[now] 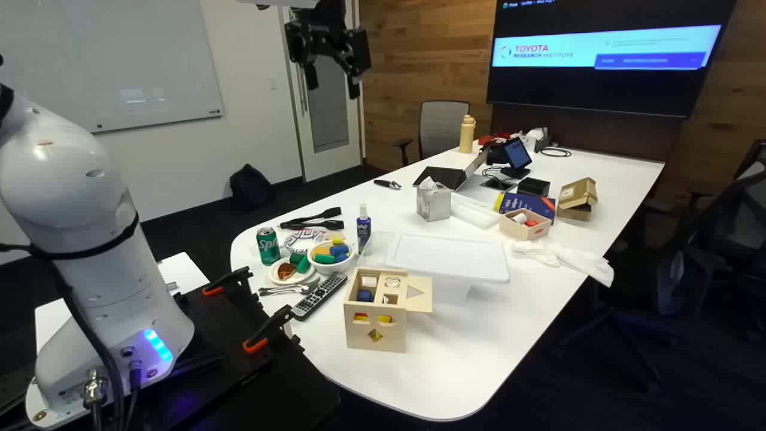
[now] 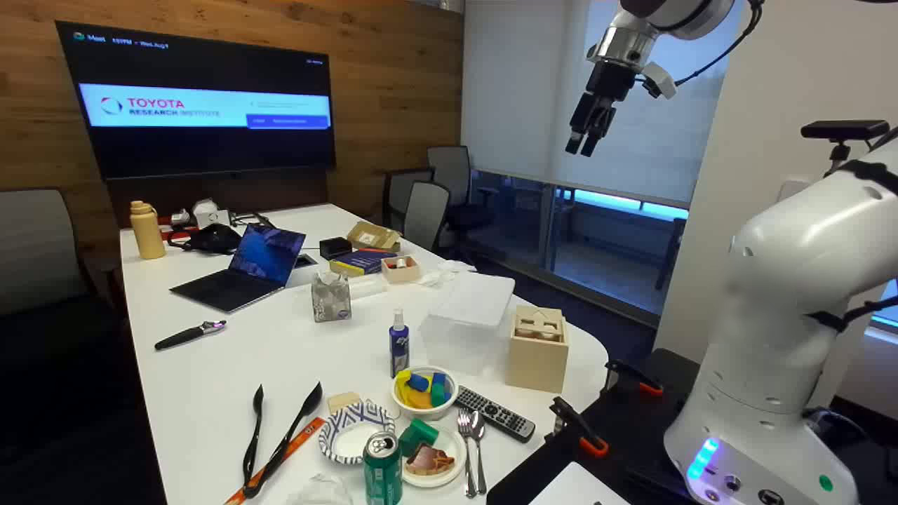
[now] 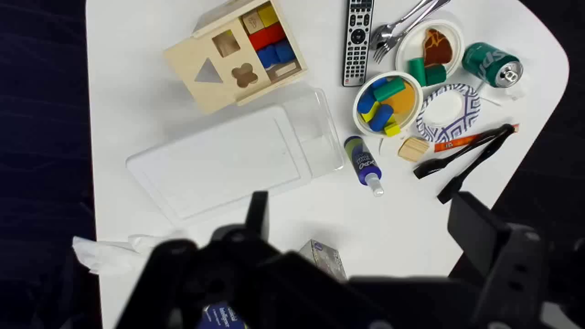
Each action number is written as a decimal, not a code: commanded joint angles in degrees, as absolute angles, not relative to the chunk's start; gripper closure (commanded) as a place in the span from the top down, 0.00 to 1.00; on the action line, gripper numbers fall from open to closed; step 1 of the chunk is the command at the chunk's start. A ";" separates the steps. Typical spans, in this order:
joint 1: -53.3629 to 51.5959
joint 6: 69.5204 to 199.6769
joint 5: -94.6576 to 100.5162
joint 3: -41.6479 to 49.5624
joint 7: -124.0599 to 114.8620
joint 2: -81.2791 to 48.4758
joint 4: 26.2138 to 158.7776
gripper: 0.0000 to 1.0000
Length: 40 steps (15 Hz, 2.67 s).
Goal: Close the big lunchbox
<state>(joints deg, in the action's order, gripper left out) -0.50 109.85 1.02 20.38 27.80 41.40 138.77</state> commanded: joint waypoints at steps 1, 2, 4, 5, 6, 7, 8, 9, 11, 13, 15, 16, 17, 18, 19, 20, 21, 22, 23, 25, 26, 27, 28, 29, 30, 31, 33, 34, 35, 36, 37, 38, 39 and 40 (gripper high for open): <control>0.62 109.68 0.26 19.54 28.44 41.07 138.60 1.00; 0.35 111.89 -1.13 19.93 27.08 39.30 138.57 1.00; -0.72 119.01 -3.64 19.53 24.19 33.99 139.27 1.00; -1.32 123.04 -5.74 19.34 23.15 31.50 139.77 1.00; -1.47 127.82 -7.25 18.48 21.67 28.36 140.34 1.00; -1.00 133.14 -8.18 17.14 19.56 25.63 141.19 1.00; -0.76 138.08 -8.13 15.78 18.25 22.29 141.61 1.00; -0.98 143.08 -8.69 14.75 16.58 18.36 141.88 1.00; -0.93 150.52 -8.97 12.22 12.52 10.04 140.85 1.00; -0.74 154.21 -9.19 9.86 8.43 1.79 138.83 1.00; -0.26 155.97 -8.40 7.46 3.58 -6.24 136.03 1.00; -0.19 156.00 -9.32 6.57 2.49 -10.24 134.04 1.00; 0.08 155.81 -10.92 5.45 2.33 -14.21 131.68 1.00; 0.83 155.09 -12.92 4.06 3.01 -17.64 129.28 1.00; 1.79 154.90 -14.82 2.54 3.15 -20.64 127.24 1.00; 2.61 155.02 -15.75 1.46 2.69 -23.23 125.36 1.00; 2.96 155.25 -15.63 1.16 1.39 -25.30 123.89 1.00; 3.01 155.74 -15.12 1.37 -0.19 -26.77 122.88 1.00; 2.94 156.41 -14.64 1.89 -1.94 -27.43 122.53 1.00; 3.25 157.03 -14.49 2.48 -4.44 -28.86 121.47 1.00; 3.82 156.57 -14.67 2.27 -4.78 -29.90 120.47 1.00; 4.50 155.96 -14.95 1.86 -4.70 -31.06 119.26 1.00; 5.61 155.10 -15.38 0.98 -3.56 -32.47 117.80 1.00; 6.51 154.72 -15.90 0.13 -2.87 -33.55 116.68 1.00; 7.14 154.60 -16.02 -0.50 -2.57 -34.82 115.56 1.00; 7.63 154.64 -15.92 -0.96 -2.44 -35.98 114.51 1.00; 8.17 154.59 -15.58 -1.50 -2.62 -38.02 112.74 1.00; 8.26 154.35 -15.33 -1.60 -2.75 -38.88 111.95 1.00; 8.25 154.20 -15.11 -1.64 -2.80 -39.71 111.16 1.00; 8.13 154.07 -14.89 -1.52 -3.06 -40.35 110.55 1.00; 8.04 153.73 -14.75 -1.51 -3.21 -40.94 109.98 1.00; 8.19 153.29 -14.74 -1.71 -2.98 -41.61 109.25 1.00; 8.60 152.60 -14.95 -2.19 -2.51 -42.14 108.66 1.00; 8.82 151.73 -15.02 -2.53 -2.14 -42.51 108.17 1.00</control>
<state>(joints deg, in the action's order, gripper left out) 7.58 155.28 -14.79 -1.08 -2.78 -41.16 110.99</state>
